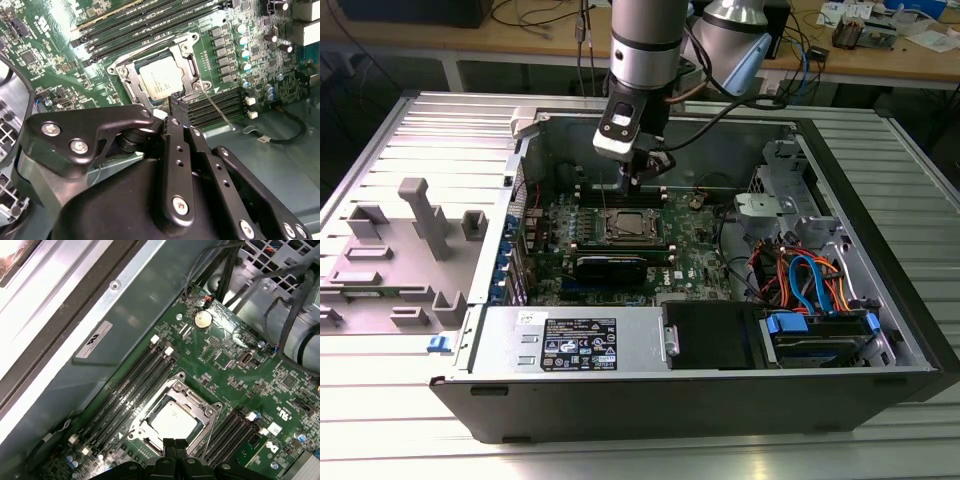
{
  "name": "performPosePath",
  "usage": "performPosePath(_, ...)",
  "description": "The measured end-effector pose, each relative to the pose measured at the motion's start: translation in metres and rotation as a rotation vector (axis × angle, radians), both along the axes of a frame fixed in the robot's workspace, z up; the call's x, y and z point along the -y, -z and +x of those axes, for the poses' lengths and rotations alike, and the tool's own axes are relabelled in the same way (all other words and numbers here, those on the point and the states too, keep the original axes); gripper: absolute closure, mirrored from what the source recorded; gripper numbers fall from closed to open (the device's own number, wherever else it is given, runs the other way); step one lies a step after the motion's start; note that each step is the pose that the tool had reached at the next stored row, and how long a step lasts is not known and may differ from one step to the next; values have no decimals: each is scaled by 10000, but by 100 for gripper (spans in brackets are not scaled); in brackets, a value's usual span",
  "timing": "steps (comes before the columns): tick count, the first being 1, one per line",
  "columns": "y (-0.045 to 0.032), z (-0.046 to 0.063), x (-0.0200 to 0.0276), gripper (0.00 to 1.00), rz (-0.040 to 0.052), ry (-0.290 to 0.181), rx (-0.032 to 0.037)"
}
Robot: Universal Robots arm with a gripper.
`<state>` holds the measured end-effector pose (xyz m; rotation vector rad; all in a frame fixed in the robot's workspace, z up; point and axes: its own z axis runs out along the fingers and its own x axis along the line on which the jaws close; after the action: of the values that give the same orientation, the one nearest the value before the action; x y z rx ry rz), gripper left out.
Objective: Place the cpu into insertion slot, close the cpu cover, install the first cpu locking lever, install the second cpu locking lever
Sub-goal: 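Install the first cpu locking lever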
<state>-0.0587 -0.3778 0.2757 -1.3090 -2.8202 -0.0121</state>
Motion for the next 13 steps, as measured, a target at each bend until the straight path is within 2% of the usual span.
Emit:
performPosePath(6,-1,-1,21,89,0,-393,-1)
performPosePath(13,-1,-2,27,89,0,-1152,-1)
